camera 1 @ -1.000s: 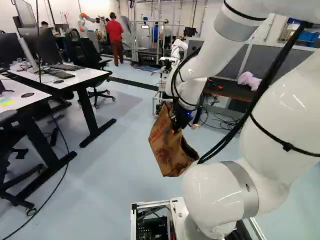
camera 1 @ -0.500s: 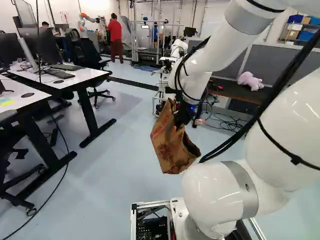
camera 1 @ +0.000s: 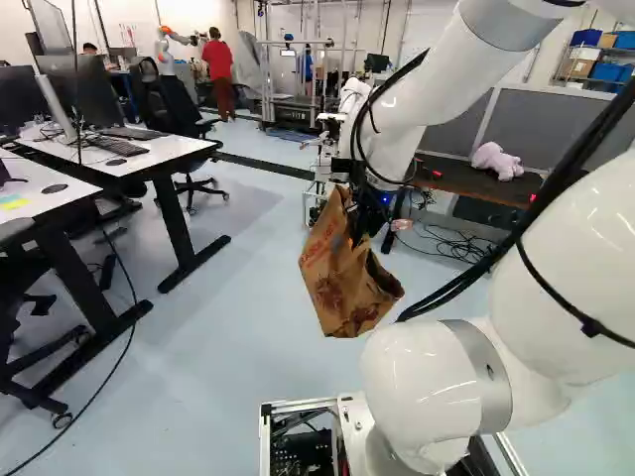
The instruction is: Pick up the bag on the ground and place it on the table
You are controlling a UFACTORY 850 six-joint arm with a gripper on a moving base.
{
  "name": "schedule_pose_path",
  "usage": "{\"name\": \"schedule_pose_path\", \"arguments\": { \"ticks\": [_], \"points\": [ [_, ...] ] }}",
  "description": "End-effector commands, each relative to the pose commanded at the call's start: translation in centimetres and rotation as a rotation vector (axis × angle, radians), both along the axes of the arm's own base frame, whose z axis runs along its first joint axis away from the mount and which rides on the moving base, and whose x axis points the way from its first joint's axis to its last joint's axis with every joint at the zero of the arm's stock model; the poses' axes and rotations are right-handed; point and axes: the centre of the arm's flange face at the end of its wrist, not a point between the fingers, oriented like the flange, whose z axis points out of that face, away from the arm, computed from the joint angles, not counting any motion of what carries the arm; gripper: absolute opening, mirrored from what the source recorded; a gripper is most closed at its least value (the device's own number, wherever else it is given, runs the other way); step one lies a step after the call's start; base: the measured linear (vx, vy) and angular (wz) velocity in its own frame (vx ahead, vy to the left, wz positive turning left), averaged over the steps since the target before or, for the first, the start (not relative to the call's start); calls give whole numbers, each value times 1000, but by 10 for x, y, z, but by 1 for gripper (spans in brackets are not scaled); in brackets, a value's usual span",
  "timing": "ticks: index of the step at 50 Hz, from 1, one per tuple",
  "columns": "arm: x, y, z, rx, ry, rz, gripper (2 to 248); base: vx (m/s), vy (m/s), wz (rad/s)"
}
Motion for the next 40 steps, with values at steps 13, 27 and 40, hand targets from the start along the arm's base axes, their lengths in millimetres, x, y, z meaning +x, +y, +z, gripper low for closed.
{"name": "schedule_pose_path", "arguments": {
  "ticks": [13,27,40],
  "points": [
    [10,0,19,7,14,5,21,0,0,0],
    [16,1,39,13,28,15,21,0,0,0],
    [19,2,58,19,41,25,21,0,0,0]
  ]
}}
